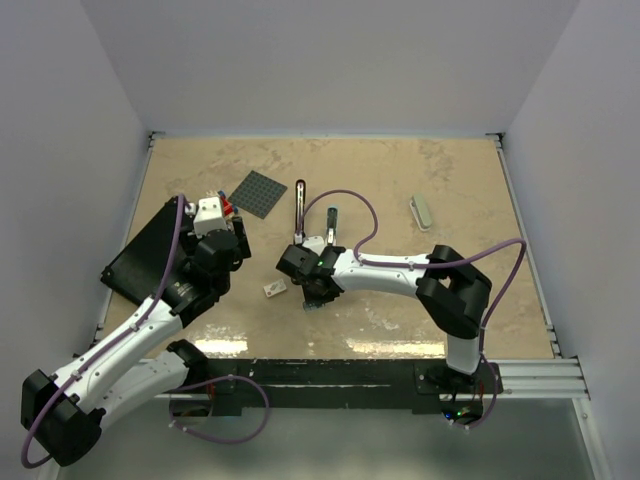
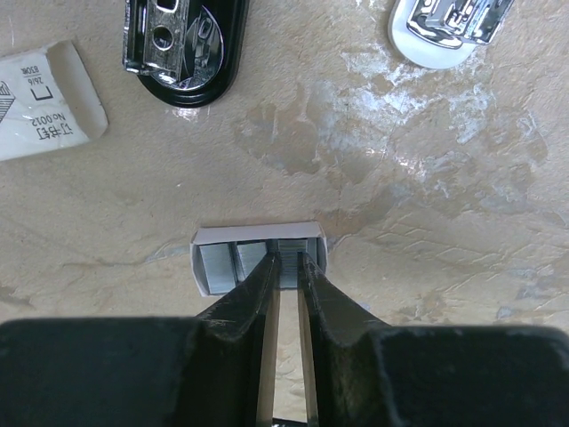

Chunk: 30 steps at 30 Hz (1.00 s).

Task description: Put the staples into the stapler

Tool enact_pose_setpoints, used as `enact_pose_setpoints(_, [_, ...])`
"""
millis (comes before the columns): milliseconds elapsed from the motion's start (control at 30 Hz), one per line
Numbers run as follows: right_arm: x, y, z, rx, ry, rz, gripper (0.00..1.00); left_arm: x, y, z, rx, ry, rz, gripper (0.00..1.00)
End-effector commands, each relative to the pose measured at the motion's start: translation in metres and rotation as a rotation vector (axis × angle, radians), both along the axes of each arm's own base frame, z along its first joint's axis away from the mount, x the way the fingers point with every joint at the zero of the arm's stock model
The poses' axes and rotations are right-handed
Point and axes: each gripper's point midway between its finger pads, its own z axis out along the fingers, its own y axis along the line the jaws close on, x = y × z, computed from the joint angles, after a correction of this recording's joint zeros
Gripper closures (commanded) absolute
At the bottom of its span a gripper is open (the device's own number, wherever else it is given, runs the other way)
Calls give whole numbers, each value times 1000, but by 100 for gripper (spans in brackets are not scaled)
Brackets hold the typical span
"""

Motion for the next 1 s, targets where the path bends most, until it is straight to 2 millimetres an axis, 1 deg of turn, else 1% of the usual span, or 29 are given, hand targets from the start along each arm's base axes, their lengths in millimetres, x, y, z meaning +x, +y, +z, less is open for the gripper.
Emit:
enact_pose_setpoints(0, [10,-4,5,-13,-40,-38,82,2,2,7,3,-36,10,14])
enact_pose_setpoints(167, [12,0,16,4,-53,-35,81,2,1,7,1,-38,9,14])
enact_pose_setpoints(467, [16,1,25,4,-71,-36,80,2,1,7,4,-38,7,14])
enact_pose_setpoints(600, [15,1,23,1,-63,-28,80,2,1,7,3,-39,7,14])
enact_pose_setpoints(700, [12,0,18,-2,-51,-23,80,2,1,7,2,-38,7,14])
enact_pose_setpoints(967, [10,-5,9,-22,-40,-24,79,1,0,7,3,-39,3,14])
